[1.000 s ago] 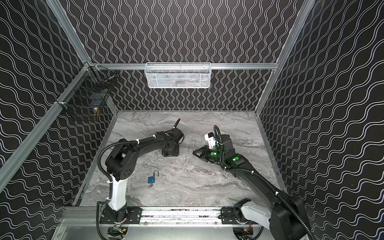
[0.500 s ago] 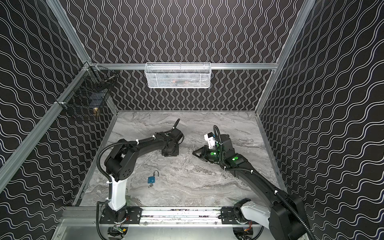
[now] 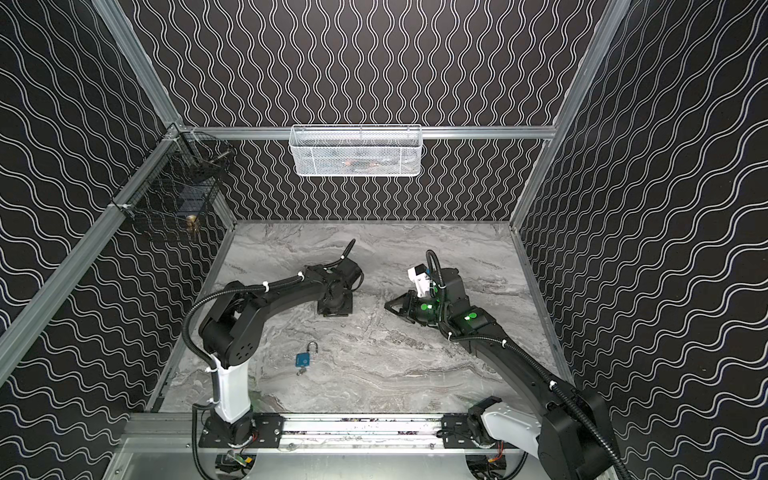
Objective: Unlock with the key
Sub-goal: 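Lift the black padlock with the left gripper while the right gripper approaches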
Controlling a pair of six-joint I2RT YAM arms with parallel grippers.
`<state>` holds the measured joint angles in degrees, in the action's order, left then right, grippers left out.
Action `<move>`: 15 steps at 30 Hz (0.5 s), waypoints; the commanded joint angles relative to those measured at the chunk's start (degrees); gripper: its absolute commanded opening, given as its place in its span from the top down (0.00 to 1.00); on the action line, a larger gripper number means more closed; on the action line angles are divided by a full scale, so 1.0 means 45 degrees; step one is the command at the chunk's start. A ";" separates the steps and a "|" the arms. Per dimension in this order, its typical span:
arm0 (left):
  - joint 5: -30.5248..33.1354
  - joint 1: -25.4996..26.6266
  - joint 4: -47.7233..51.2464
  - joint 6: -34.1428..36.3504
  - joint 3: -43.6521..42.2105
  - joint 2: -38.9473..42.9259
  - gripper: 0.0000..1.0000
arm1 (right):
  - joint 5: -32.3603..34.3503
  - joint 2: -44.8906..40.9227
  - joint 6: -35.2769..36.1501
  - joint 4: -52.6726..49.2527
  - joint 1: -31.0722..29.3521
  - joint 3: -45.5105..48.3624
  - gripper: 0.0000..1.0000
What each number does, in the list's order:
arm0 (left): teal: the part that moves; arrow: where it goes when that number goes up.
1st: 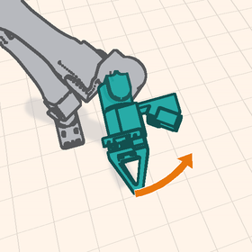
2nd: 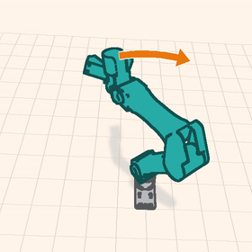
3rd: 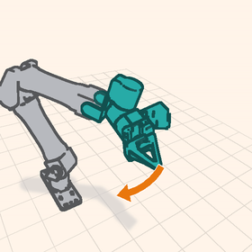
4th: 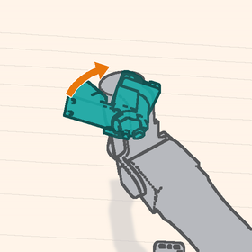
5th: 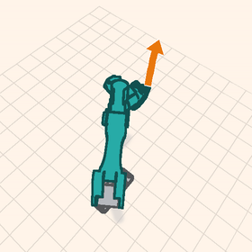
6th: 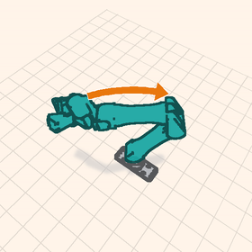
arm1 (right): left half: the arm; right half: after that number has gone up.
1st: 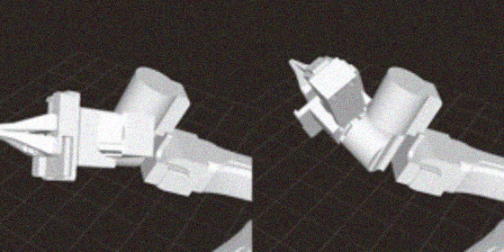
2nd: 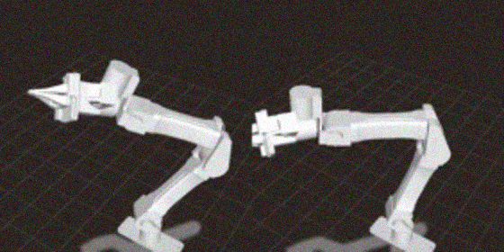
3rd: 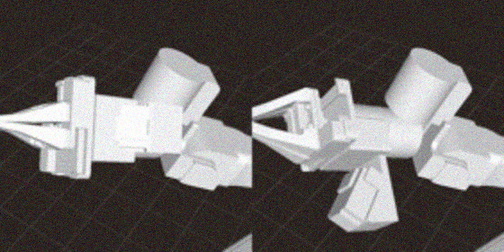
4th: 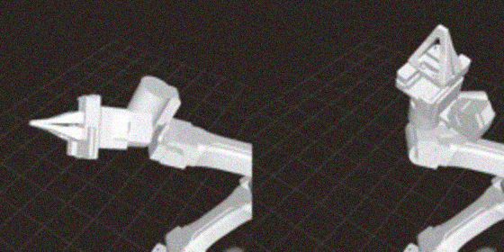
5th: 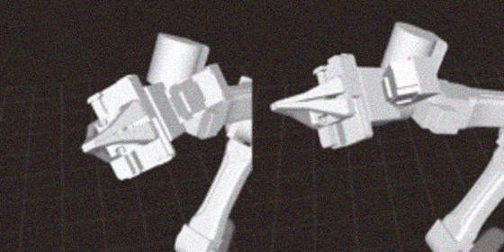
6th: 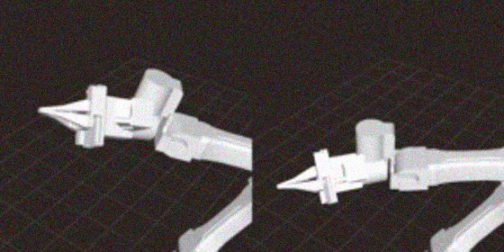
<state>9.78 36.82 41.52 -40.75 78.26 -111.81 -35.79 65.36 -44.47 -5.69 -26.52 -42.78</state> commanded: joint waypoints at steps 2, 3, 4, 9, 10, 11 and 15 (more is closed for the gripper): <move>-0.0063 0.0075 -0.0041 -0.0686 -0.0475 0.0786 0.73 | 0.0285 -0.0284 0.0138 -0.0407 -0.0004 -0.0045 1.00; -0.0064 0.0133 -0.0113 -0.0823 -0.0664 0.1042 0.73 | 0.0376 -0.0372 0.0183 -0.0537 -0.0024 0.0009 1.00; -0.0035 0.0193 -0.0193 -0.0898 -0.0806 0.1271 0.73 | 0.0472 -0.0445 0.0198 -0.0672 -0.0024 0.0030 1.00; 0.0081 0.0586 -0.0372 -0.1705 -0.1517 0.2674 0.74 | 0.0926 -0.0960 -0.0066 -0.0771 -0.0192 0.0619 1.00; 0.0128 0.0673 -0.0410 -0.1919 -0.1647 0.2980 0.74 | 0.1007 -0.1044 -0.0144 -0.0776 -0.0260 0.0734 1.00; 0.0167 0.0766 -0.0463 -0.2170 -0.1800 0.3295 0.75 | 0.1103 -0.1108 -0.0206 -0.0781 -0.0366 0.0841 1.00; 0.0058 0.1132 -0.0844 -0.3119 -0.2353 0.4437 0.77 | 0.2023 -0.1367 -0.0554 -0.0723 -0.1171 0.1210 1.00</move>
<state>9.82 41.23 39.53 -49.95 68.55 -94.08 -30.24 59.94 -45.34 -9.08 -30.20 -38.09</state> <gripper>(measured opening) 0.337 0.064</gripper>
